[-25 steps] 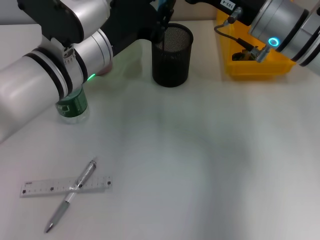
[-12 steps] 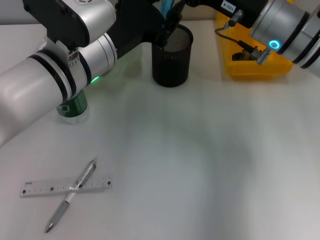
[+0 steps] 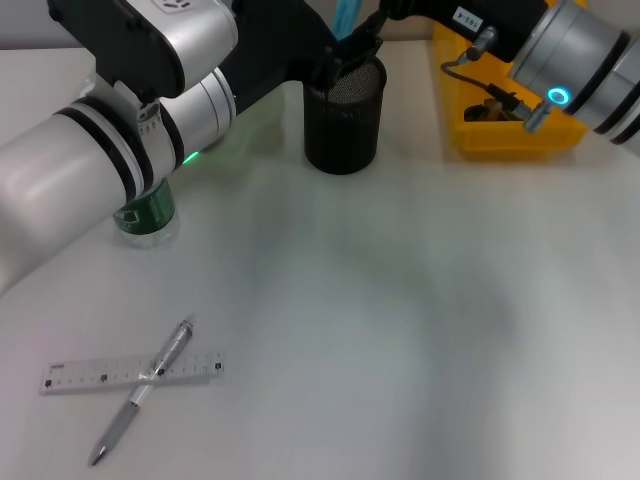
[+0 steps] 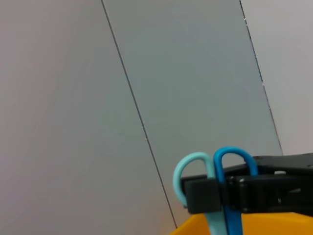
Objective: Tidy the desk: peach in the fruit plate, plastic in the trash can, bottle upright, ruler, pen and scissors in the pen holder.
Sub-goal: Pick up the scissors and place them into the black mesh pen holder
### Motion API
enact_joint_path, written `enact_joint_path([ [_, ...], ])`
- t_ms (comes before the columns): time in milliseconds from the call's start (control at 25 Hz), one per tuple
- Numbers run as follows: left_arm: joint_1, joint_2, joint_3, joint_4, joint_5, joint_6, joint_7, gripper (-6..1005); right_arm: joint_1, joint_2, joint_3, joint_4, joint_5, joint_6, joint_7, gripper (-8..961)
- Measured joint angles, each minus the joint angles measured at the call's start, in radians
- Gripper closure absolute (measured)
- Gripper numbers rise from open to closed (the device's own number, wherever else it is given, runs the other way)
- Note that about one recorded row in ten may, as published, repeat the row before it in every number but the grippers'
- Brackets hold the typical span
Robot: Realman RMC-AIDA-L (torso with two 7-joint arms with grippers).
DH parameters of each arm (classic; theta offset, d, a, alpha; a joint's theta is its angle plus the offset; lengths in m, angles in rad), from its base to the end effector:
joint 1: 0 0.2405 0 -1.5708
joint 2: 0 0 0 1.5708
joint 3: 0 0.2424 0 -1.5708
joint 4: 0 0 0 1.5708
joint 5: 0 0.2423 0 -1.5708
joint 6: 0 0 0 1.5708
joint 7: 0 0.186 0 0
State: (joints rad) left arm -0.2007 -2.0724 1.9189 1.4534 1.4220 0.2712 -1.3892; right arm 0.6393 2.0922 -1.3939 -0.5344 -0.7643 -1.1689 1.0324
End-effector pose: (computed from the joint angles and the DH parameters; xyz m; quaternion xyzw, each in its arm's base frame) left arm -0.0799 0.4015 -0.0623 -0.8770 -0.0395 -0.2304 0.4199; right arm 0.1166 0.4399 -0.0443 -0.8319 0.1433 0.4742 0.2502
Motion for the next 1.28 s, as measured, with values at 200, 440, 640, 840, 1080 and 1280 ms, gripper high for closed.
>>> enact_joint_path([
  [200, 0.022, 0.0, -0.006, 0.023, -0.004, -0.002, -0.005, 231, -0.035, -0.003, 0.004, -0.054, 0.0, 0.0, 0.005, 863],
  [440, 0.077, 0.001, -0.01, 0.076, -0.008, 0.007, -0.017, 232, -0.091, -0.01, 0.041, -0.107, 0.0, 0.002, 0.033, 860],
  [640, 0.131, 0.003, -0.043, 0.131, -0.038, 0.088, -0.027, 233, -0.108, -0.011, 0.072, -0.11, -0.007, 0.003, 0.036, 858],
  [840, 0.146, 0.003, -0.189, 0.113, -0.162, 0.355, -0.028, 235, -0.121, -0.014, 0.096, -0.111, -0.01, 0.003, 0.04, 855],
  [1080, 0.091, 0.003, -0.418, -0.076, -0.268, 0.777, -0.024, 237, -0.139, -0.035, 0.108, -0.115, -0.014, -0.026, 0.055, 852],
  [1280, -0.024, 0.006, -0.675, -0.39, -0.276, 1.167, -0.01, 239, -0.149, -0.061, 0.129, -0.118, -0.069, -0.088, 0.062, 850],
])
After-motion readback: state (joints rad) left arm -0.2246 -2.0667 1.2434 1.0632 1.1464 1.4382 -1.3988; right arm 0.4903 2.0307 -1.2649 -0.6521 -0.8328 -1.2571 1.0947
